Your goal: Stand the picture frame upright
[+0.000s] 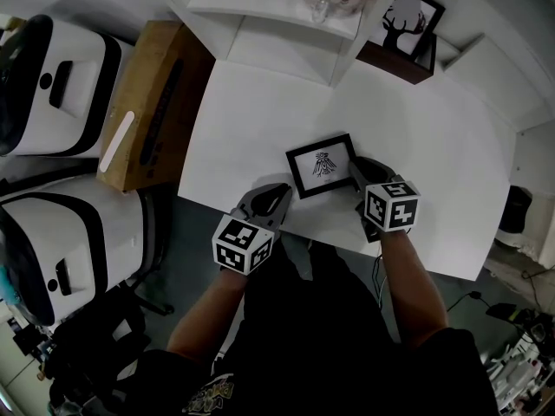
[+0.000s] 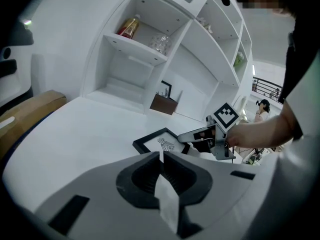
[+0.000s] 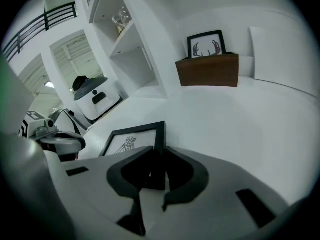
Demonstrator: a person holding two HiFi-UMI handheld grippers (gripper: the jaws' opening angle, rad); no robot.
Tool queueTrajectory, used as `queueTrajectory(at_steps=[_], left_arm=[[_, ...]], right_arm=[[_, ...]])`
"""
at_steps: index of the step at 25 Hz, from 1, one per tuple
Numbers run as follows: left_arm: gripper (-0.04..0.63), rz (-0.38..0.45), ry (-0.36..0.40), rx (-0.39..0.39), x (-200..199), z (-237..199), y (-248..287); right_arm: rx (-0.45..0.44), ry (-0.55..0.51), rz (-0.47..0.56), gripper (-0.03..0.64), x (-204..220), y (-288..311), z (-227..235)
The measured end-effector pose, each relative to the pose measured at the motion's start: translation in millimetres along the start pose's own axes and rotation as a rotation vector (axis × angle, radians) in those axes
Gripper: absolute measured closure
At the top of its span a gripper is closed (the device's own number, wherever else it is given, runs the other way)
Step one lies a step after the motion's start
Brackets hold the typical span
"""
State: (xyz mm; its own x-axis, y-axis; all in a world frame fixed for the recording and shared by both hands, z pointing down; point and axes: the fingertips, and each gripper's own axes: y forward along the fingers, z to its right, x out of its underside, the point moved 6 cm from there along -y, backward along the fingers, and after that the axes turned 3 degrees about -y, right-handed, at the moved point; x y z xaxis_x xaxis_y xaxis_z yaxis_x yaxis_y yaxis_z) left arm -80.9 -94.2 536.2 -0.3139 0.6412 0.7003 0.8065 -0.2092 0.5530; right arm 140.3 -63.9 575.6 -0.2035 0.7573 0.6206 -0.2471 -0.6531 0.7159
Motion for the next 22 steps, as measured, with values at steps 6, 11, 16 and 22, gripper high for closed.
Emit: queueTrajectory(at_steps=[6, 11, 16, 22], left_arm=[[0.514, -0.027, -0.026, 0.012, 4.1, 0.7, 8.4], [0.463, -0.038, -0.079, 0.025, 7.1, 0.6, 15.5], [0.425, -0.015, -0.202, 0.075, 7.0, 0.8, 22.7], [0.412, 0.017, -0.366, 0.124, -1.1, -3.3, 36.0]], right_arm=[[-0.028, 0.063, 0.006, 0.557, 0.2, -0.5, 2.4], [-0.062, 0.106, 0.002, 0.56, -1.1, -1.7, 6.2], [-0.087, 0.141, 0.005, 0.56, -2.2, -2.7, 7.9], [-0.1, 0.155, 0.011, 0.56, -2.5, -3.4, 8.3]])
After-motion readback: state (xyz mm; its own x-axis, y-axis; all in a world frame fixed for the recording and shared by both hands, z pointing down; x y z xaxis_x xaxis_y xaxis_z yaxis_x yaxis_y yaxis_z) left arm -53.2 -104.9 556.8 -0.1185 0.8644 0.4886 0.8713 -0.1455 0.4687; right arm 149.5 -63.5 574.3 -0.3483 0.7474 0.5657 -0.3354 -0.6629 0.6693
